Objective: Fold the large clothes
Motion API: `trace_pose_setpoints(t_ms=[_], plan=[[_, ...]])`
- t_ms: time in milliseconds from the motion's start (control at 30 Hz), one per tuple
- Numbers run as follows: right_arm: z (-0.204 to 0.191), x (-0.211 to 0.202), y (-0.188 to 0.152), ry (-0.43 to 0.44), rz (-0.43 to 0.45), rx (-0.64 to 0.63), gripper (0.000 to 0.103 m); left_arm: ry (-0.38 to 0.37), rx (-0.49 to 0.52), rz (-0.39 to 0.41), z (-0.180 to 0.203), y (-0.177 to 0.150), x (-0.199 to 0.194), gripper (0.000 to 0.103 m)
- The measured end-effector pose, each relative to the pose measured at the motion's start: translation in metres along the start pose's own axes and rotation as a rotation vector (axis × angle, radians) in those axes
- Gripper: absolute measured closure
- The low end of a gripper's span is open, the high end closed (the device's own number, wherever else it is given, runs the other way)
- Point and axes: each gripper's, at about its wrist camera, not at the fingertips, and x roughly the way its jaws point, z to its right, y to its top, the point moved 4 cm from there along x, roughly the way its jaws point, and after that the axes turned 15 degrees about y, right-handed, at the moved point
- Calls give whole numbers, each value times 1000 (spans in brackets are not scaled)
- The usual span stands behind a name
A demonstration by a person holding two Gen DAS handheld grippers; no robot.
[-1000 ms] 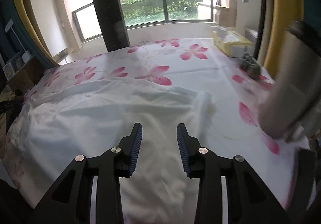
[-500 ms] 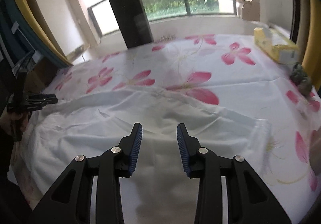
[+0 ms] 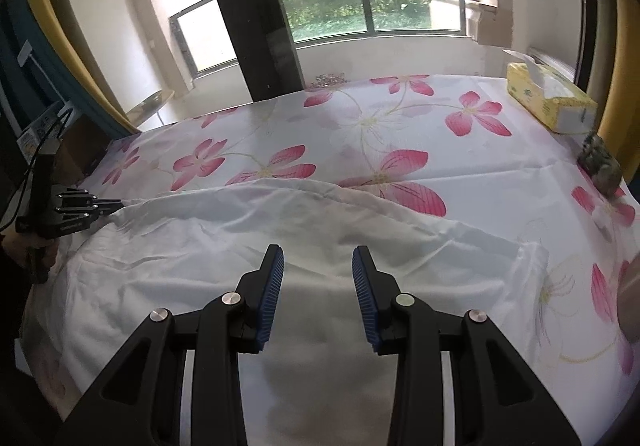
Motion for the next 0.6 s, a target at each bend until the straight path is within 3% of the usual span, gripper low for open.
trace_pose_setpoints(t_ms=[300,433,500,533,567,600], plan=[[10,13,-12,-65,-60,37,68,9,-177,17,-29,13,17,100],[12,14,-10,-81,-70,28,67,4,-195,-8,-30,16,20,97],[13,12,-7,-94,-68,20,67,8,-191,2,-27,20,15,81],[14,10,-4,-99,-64,15,68,10,-191,6,-27,20,12,64],[16,9,-2,-103,-63,13,67,12,-196,14,-26,22,7,57],[18,9,1,-110,-63,8,67,9,-202,18,-27,22,4,57]])
